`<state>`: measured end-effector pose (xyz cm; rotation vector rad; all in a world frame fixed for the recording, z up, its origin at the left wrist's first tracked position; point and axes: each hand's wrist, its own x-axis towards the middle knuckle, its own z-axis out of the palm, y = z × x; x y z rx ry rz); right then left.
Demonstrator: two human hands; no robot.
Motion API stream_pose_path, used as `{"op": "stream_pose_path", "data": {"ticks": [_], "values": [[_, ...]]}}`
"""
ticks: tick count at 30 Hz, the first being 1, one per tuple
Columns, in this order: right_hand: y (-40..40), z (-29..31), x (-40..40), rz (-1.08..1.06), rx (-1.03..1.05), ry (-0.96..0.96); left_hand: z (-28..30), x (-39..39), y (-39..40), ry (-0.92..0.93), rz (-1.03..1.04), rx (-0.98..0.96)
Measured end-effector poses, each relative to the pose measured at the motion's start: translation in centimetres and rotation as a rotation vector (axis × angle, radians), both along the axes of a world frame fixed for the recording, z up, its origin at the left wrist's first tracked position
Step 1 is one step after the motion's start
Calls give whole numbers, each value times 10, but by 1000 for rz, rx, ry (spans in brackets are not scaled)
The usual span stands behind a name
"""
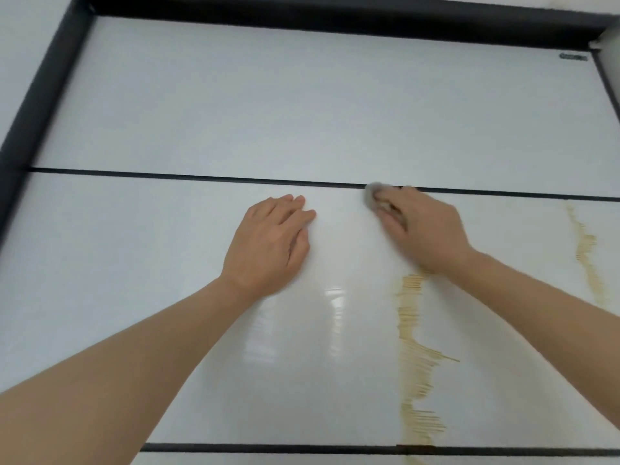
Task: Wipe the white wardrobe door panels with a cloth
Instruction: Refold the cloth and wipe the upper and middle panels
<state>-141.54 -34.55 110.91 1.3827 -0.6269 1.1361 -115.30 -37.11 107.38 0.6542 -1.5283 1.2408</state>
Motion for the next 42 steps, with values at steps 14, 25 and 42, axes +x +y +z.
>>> {"op": "stream_pose_path", "data": {"ticks": [14,25,42], "values": [[-3,-108,15,-76,171,571,-1,0,-7,-19,-4,-60],[-3,-160,38,36,226,238,2,3,-10,-76,71,-29],[-5,-156,25,76,182,102,0,-1,-1,-62,228,-5]]}}
